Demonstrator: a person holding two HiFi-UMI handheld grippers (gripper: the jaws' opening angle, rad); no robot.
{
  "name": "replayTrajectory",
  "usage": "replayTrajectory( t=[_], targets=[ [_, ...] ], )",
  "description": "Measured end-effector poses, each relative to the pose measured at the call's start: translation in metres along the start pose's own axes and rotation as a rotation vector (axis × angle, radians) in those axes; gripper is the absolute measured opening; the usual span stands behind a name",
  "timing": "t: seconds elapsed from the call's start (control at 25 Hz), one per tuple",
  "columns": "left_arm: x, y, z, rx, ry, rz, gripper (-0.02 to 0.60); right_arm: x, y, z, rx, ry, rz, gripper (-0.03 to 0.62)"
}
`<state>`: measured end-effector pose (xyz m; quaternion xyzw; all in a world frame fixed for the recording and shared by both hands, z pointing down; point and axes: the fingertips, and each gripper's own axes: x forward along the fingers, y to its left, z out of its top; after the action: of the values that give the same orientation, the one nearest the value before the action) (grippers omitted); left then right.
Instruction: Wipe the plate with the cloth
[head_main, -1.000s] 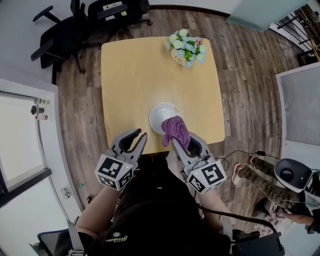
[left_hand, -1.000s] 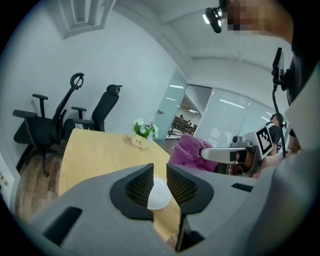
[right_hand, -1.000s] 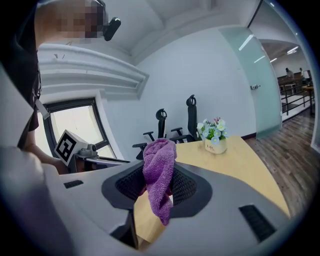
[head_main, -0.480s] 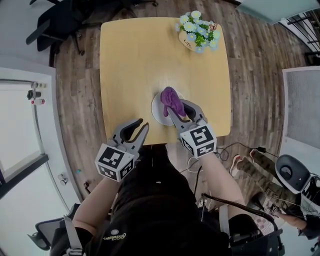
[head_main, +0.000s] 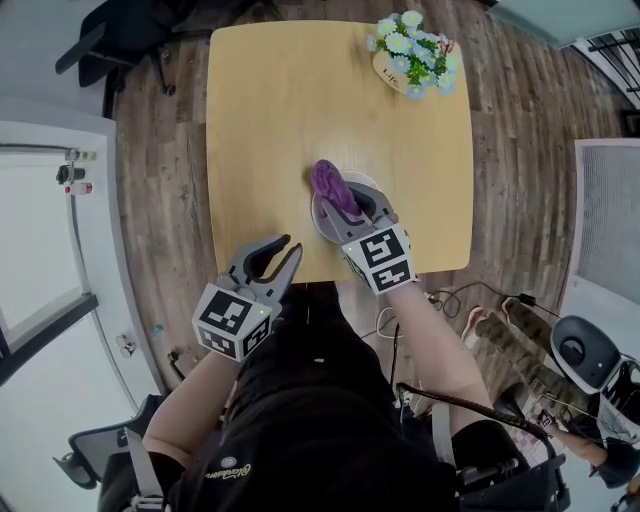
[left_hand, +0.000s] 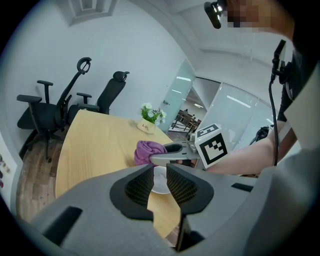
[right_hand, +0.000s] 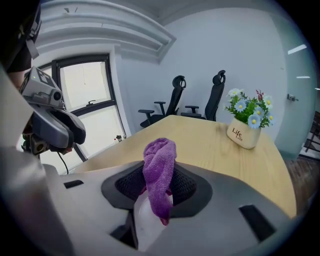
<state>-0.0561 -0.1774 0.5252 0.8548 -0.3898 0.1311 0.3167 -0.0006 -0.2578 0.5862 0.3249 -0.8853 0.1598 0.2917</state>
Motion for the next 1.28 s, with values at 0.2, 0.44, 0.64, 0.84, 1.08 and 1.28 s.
replayTrajectory(
  t=[0.2, 0.44, 0.64, 0.84, 1.08, 1.28],
  targets=[
    [0.003, -0.001, -0.001, 0.012, 0.009, -0.007, 0.080, -0.006, 0.032, -0.007, 0.021, 0.005, 0.066, 0.129],
    [0.008, -0.005, -0.004, 0.009, 0.015, -0.026, 0.080, -0.021, 0.080, -0.035, 0.028, 0.048, 0.169, 0.129],
    [0.013, -0.006, -0.008, 0.018, 0.032, -0.027, 0.080, -0.025, 0.074, -0.041, 0.048, 0.050, 0.157, 0.129],
    [0.016, -0.012, -0.008, 0.033, 0.041, -0.039, 0.080, -0.021, 0.032, -0.021, 0.053, 0.002, 0.077, 0.129],
    [0.018, -0.023, -0.011, 0.045, 0.056, -0.057, 0.080, -0.014, -0.027, 0.006, 0.053, -0.035, -0.052, 0.129],
    [0.022, -0.028, -0.015, 0.040, 0.064, -0.071, 0.080, -0.009, -0.043, -0.002, 0.037, 0.002, -0.080, 0.129]
  ],
)
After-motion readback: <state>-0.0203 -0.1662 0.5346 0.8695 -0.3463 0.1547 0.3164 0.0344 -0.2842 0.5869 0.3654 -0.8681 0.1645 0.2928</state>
